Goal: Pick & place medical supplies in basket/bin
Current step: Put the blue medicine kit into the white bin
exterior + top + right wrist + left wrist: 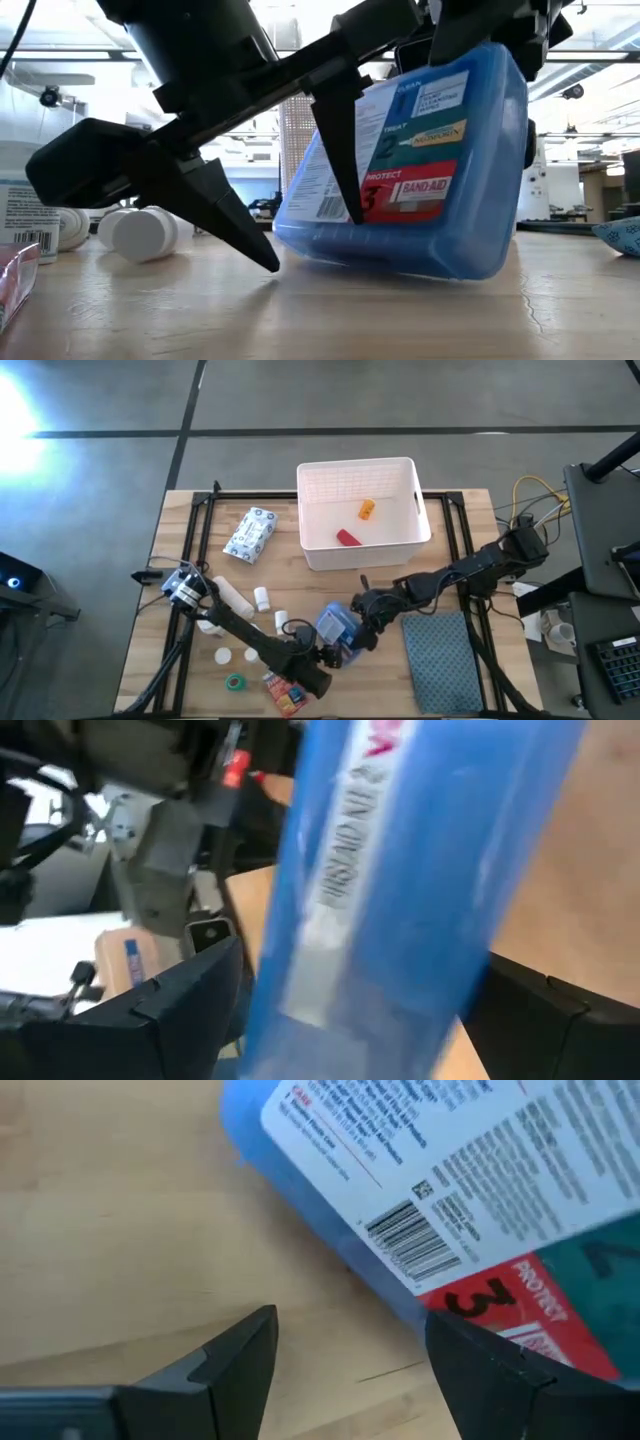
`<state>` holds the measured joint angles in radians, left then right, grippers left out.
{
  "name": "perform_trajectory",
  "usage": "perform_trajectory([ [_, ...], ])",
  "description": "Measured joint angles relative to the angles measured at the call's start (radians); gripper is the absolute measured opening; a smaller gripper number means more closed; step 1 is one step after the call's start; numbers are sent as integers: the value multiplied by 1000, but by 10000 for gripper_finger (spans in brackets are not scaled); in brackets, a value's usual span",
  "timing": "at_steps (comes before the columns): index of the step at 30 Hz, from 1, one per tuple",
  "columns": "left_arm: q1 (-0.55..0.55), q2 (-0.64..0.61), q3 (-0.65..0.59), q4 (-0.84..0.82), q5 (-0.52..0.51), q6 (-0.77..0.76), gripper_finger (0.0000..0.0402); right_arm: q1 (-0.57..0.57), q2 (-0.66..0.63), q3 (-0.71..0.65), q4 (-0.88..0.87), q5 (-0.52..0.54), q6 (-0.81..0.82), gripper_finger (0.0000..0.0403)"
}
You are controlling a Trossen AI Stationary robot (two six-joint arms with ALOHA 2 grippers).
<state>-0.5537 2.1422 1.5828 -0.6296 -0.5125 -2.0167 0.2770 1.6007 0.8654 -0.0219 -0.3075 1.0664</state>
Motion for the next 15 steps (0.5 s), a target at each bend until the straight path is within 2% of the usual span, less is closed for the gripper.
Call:
perform_trajectory([
  [11,-2,-1,23,0,-21,69,235,-9,1,-2,-171,27,-53,325],
  [15,-2,-1,23,-1,-21,71,235,-9,-2,-2,-170,26,-53,302],
])
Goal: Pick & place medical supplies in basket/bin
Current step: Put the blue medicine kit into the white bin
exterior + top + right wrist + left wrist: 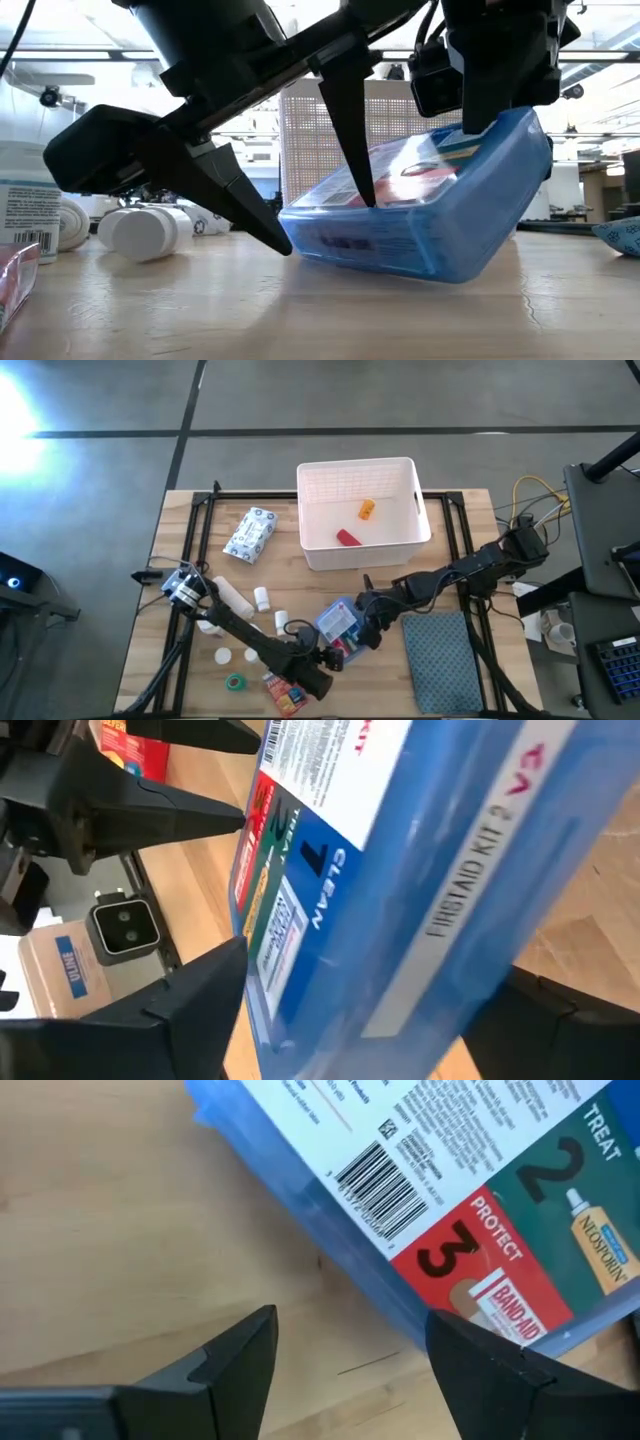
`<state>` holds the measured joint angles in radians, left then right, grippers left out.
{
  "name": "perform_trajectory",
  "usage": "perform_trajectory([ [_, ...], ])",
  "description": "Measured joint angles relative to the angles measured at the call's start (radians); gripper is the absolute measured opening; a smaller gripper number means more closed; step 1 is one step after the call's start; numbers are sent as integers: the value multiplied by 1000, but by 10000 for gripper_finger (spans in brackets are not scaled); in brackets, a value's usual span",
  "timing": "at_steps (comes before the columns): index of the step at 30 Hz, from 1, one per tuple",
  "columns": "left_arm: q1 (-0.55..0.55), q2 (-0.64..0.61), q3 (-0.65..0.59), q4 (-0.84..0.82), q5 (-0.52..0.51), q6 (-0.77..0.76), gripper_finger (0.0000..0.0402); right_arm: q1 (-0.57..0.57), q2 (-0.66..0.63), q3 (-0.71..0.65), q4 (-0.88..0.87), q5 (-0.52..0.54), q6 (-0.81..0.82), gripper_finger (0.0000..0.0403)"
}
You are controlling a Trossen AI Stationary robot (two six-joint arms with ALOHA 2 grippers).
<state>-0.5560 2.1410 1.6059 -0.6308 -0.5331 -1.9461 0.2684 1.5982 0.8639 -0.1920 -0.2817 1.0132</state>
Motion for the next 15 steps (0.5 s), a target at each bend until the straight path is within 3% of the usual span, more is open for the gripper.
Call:
perform_trajectory([
  [8,0,-1,-1,0,0,0,235,5,-9,1,8,-11,-19,219],
  [15,-3,-43,-3,2,-32,12,235,10,-40,8,-1,-9,-52,198],
])
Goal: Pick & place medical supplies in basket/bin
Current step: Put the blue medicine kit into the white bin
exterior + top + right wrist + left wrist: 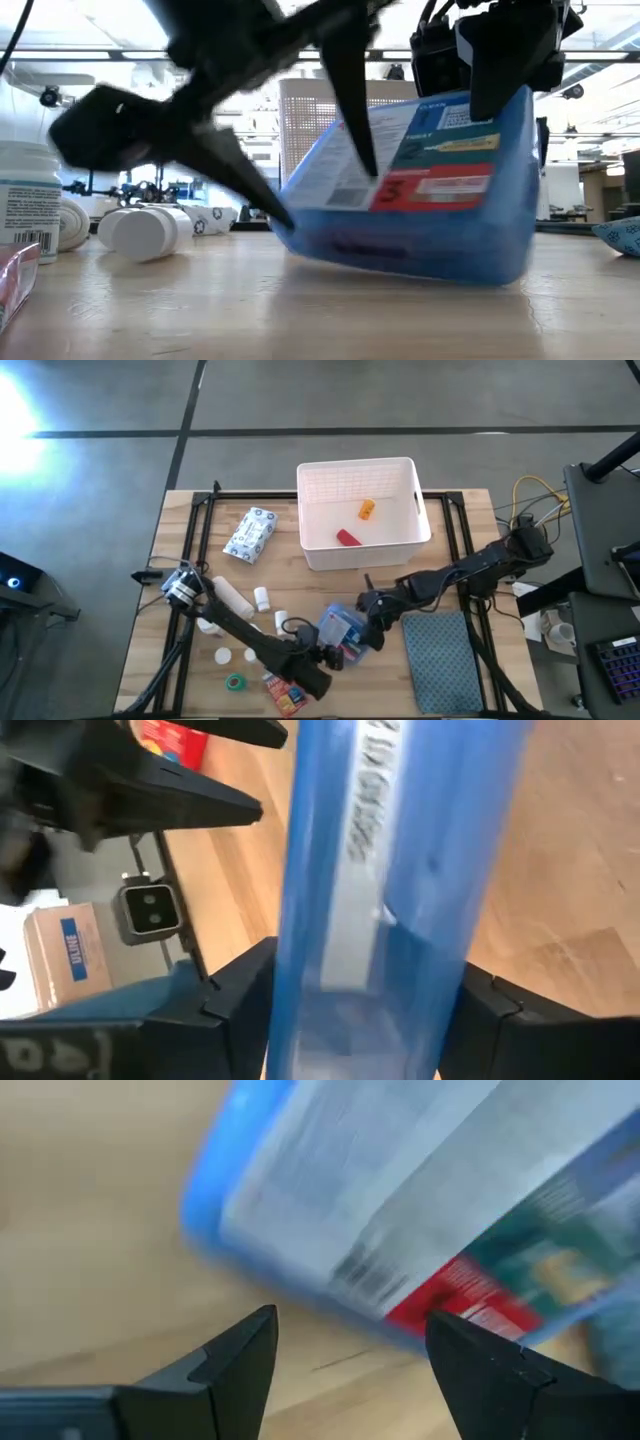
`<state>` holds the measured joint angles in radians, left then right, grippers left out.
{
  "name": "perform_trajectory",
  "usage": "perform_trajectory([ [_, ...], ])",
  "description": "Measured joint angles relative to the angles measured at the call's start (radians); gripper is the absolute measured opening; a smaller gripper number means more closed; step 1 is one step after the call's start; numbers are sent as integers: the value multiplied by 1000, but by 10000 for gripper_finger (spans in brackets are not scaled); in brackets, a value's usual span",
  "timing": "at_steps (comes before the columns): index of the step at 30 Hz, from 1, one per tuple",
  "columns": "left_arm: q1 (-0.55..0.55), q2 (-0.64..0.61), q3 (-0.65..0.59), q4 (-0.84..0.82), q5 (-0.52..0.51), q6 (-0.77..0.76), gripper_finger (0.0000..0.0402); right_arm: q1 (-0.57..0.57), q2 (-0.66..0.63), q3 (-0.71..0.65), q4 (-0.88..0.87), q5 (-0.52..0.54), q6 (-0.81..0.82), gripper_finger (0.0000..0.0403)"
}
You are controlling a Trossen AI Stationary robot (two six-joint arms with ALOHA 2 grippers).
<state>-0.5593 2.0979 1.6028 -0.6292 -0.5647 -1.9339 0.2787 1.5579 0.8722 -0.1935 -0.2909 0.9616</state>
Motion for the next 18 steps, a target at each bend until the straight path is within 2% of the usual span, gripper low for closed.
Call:
perform_trajectory([
  [5,-20,-95,0,-2,-135,53,235,1,-85,4,-43,22,4,195],
  [13,-73,-303,0,6,-383,233,235,6,-320,4,-98,179,58,194],
  [18,-123,-422,0,26,-551,377,235,5,-466,7,-96,317,85,181],
])
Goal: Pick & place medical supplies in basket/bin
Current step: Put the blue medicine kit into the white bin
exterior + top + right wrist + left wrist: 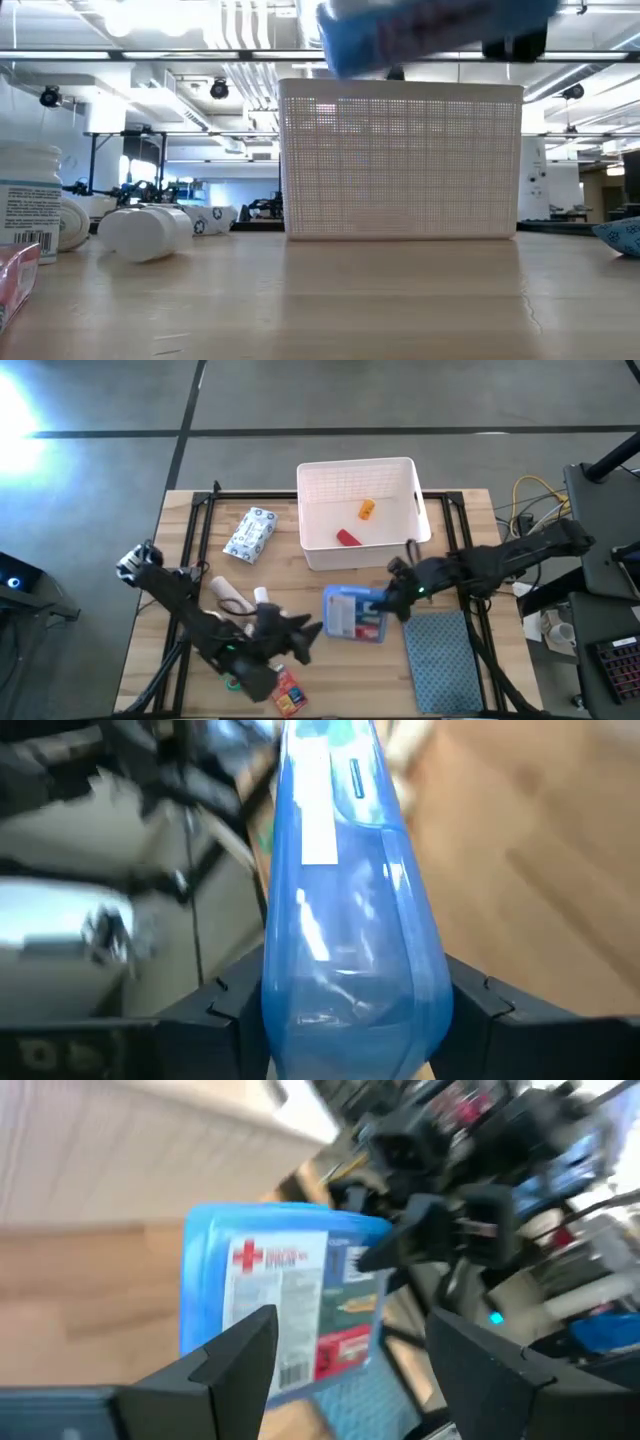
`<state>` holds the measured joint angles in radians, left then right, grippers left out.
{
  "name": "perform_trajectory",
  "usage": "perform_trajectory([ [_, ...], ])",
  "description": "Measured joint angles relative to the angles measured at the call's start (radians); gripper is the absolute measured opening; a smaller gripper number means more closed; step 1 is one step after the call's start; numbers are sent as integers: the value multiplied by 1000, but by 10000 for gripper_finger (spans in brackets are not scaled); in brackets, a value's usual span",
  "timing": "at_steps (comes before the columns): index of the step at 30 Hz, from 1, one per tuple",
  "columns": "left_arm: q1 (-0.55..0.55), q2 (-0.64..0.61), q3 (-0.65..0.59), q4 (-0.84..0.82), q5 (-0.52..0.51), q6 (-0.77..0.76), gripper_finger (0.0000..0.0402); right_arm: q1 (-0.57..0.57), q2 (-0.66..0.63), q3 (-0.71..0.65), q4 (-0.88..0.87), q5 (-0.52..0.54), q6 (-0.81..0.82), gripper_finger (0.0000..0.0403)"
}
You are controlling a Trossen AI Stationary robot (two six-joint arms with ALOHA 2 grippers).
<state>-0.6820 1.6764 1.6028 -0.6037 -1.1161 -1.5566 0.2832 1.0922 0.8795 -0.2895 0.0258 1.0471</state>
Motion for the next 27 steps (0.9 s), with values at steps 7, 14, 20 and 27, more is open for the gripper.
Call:
perform_trajectory([
  [7,-44,-93,0,26,-99,160,235,-59,-111,51,0,227,-8,176],
  [14,-44,-97,0,40,-95,168,235,-261,-82,167,-1,291,-94,175],
  [20,-49,-95,0,45,-91,168,235,-506,67,283,-124,160,-196,175],
  [27,-51,-95,0,91,-91,169,235,-632,252,371,-178,33,-294,174],
])
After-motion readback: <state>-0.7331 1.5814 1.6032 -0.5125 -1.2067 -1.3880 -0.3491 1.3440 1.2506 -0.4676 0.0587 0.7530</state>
